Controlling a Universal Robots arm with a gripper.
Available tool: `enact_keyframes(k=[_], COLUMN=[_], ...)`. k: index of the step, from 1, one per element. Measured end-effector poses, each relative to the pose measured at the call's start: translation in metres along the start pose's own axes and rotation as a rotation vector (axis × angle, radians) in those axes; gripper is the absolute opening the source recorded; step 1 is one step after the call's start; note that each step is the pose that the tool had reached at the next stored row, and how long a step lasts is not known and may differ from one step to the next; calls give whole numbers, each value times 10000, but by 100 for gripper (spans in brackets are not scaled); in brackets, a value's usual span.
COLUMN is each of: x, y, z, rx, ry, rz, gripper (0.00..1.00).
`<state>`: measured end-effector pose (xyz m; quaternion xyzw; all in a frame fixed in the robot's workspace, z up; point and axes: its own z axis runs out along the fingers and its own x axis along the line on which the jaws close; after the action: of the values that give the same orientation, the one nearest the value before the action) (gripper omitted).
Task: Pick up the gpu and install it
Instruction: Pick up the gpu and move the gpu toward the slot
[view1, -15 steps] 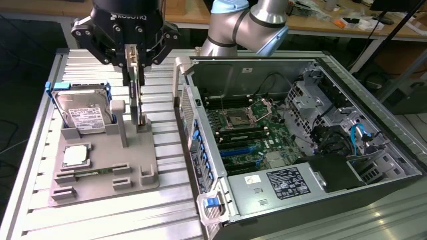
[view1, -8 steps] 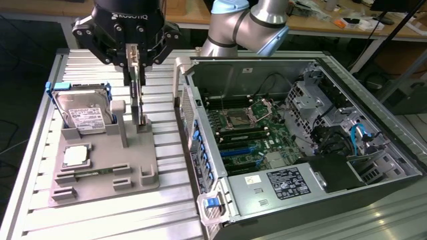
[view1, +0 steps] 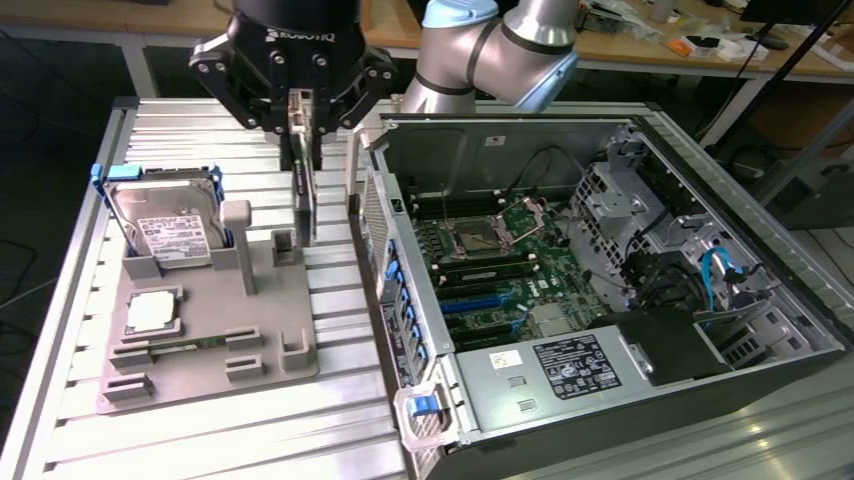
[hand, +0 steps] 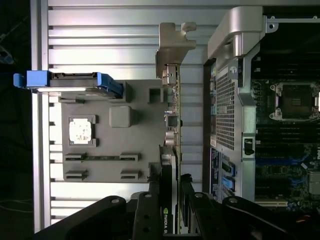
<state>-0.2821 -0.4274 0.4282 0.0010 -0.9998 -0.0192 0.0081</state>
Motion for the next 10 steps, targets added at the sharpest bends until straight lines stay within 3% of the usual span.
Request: enact_keyframes(k=[10], x=[-430], y=[-2], z=[-7], rx=[-13], ry=[0], rz=[-14], gripper=[27])
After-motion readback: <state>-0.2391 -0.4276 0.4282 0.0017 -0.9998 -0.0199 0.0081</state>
